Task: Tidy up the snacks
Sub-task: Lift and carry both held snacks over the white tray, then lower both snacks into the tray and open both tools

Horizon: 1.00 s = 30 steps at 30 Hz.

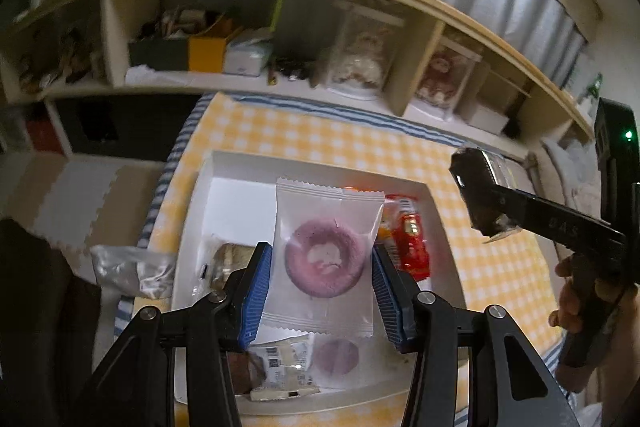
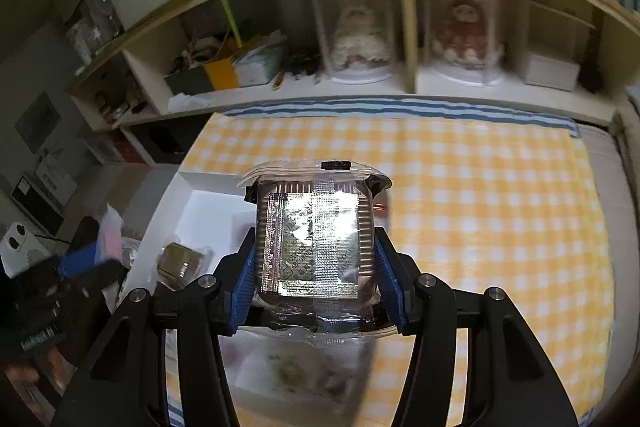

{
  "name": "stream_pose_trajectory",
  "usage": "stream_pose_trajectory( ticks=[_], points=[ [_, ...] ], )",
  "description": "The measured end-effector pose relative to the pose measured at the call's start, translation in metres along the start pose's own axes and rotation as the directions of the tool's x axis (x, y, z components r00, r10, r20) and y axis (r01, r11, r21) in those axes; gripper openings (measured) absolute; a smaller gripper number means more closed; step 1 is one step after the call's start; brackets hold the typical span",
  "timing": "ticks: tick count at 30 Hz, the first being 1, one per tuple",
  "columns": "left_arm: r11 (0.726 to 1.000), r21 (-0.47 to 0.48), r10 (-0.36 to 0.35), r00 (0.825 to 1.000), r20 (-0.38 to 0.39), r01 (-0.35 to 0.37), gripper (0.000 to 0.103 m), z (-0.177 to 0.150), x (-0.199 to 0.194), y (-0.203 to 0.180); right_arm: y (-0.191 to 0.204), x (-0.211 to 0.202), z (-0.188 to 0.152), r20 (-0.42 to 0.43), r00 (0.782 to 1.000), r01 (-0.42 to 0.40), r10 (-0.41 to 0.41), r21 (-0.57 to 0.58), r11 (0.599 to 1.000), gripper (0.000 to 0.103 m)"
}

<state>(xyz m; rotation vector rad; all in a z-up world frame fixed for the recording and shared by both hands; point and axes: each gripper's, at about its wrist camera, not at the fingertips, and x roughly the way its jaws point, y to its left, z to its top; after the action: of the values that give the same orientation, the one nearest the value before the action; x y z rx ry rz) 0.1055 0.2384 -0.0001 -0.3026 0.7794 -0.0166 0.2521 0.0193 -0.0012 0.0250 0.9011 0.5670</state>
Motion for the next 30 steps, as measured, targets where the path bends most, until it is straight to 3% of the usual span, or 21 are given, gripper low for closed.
stream_pose_trajectory(
  ticks=[8,17,21,23,24,25,30],
  points=[
    [0.985,-0.166,-0.03,0.999,0.043,0.037,0.048,-0.005,-0.015,0.044,0.04,0.056,0.008,-0.077,0.99,-0.116,0.12,0.05,0.992,0.055],
    [0.959,-0.282,-0.022,0.999,0.027,0.029,0.048,-0.014,0.0,0.088,0.092,0.136,0.011,-0.187,0.946,-0.236,0.263,0.157,0.959,0.055],
    [0.961,-0.276,-0.031,1.0,-0.002,0.029,0.048,-0.01,0.017,0.084,0.106,0.156,0.018,-0.183,0.93,-0.285,0.318,0.185,0.94,0.06],
    [0.964,-0.262,-0.039,0.999,-0.019,0.032,0.048,-0.008,0.026,0.078,0.106,0.155,0.022,-0.17,0.933,-0.289,0.319,0.177,0.941,0.071],
    [0.968,-0.249,-0.047,0.998,-0.032,0.037,0.048,-0.006,0.033,0.073,0.105,0.151,0.025,-0.158,0.941,-0.275,0.299,0.156,0.949,0.081],
    [0.971,-0.237,-0.056,0.998,-0.043,0.044,0.048,-0.006,0.037,0.068,0.102,0.147,0.026,-0.147,0.946,-0.268,0.287,0.139,0.953,0.084],
    [0.98,-0.173,-0.112,0.988,-0.105,0.093,0.048,-0.003,0.062,0.037,0.073,0.132,0.029,-0.155,0.952,-0.246,0.264,0.13,0.961,0.084]
  ],
)
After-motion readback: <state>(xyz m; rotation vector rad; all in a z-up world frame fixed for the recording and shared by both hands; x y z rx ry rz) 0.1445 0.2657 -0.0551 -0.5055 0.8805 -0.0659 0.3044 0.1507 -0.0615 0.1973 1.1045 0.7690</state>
